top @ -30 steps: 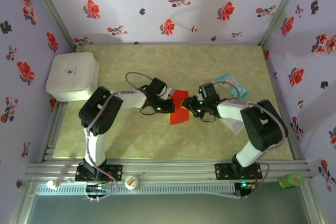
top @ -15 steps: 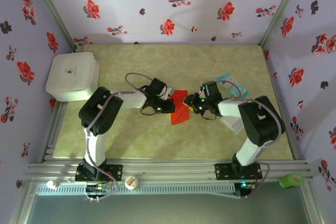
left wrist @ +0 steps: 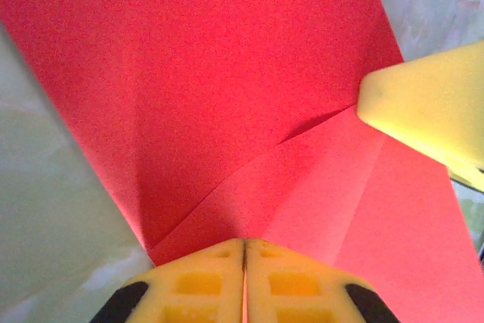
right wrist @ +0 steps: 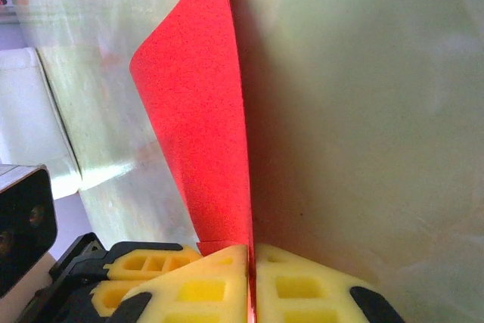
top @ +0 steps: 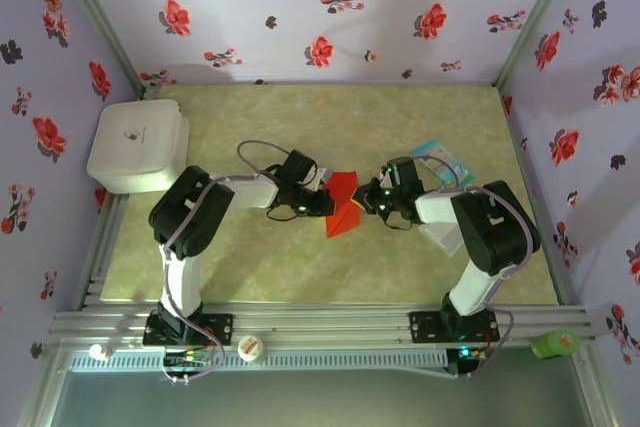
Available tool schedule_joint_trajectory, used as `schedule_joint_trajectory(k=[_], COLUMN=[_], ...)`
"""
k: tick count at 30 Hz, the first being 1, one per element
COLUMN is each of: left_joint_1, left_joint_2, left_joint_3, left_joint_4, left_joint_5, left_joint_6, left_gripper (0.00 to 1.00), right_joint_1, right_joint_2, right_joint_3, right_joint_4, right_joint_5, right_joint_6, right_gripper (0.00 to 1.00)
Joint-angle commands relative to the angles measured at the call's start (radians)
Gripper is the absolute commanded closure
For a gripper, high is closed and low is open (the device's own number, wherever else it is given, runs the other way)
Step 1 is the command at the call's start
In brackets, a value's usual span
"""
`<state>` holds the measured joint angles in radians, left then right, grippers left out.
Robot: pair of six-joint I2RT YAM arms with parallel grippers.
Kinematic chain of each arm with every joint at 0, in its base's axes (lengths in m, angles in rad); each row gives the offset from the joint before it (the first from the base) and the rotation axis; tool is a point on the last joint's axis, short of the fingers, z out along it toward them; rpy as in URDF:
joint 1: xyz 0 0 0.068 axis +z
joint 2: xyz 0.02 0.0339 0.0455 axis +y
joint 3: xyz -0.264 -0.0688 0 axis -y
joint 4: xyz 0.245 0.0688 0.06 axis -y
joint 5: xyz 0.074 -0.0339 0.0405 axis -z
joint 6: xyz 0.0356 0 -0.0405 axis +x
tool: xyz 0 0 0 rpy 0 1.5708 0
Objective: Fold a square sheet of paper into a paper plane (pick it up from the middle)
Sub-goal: Turn over the paper at the center of the table.
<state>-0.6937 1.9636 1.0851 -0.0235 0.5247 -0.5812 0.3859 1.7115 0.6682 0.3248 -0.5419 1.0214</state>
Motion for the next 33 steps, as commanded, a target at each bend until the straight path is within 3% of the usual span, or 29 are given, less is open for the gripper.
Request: schedule_joint_trajectory(k=[1, 8, 15, 18, 20, 22, 28, 31, 33], left_joint_1=[0.014, 0.033, 0.033, 0.033, 0.038, 0.049, 0.121, 0.146, 0.175], left_joint_2=[-0.078, -0.251, -0.528, -0.643, -0.704, -0.75, -0.798, -0.812, -0.832], left_joint_3=[-0.051, -0.079, -0.162, -0.213, -0.251, -0.291, -0.325, -0.337, -0.347], left_joint_4=[0.088, 0.115, -0.016, 0.003, 0.041, 0.074, 0.01, -0.029, -0.087], left_joint_5=[0.017, -0.098, -0.468, -0.598, -0.642, -0.697, -0.741, -0.736, -0.736], left_joint_6=[-0.054, -0.043, 0.073, 0.101, 0.11, 0.086, -0.019, -0.044, -0.134], left_gripper=[0.84, 0.71, 0.67, 0.53, 0.31, 0.19, 0.03, 0.0, 0.0], right_joint_1=[-0.008, -0.007, 0.025, 0.05, 0.065, 0.085, 0.147, 0.165, 0.175], right_joint_2=[-0.007, -0.134, -0.297, -0.332, -0.337, -0.33, -0.293, -0.263, -0.239], right_joint_3=[-0.003, 0.052, 0.214, 0.285, 0.327, 0.377, 0.482, 0.525, 0.55], right_joint_4=[-0.004, -0.22, -0.692, -0.823, -0.891, -0.957, -1.101, -1.171, -1.207], right_joint_5=[-0.013, 0.051, 0.342, 0.474, 0.53, 0.58, 0.753, 0.831, 0.867], right_joint_6=[-0.029, -0.179, -0.47, -0.541, -0.572, -0.593, -0.64, -0.659, -0.666], right_gripper=[0.95, 0.98, 1.0, 1.0, 1.0, 1.0, 1.0, 1.0, 1.0])
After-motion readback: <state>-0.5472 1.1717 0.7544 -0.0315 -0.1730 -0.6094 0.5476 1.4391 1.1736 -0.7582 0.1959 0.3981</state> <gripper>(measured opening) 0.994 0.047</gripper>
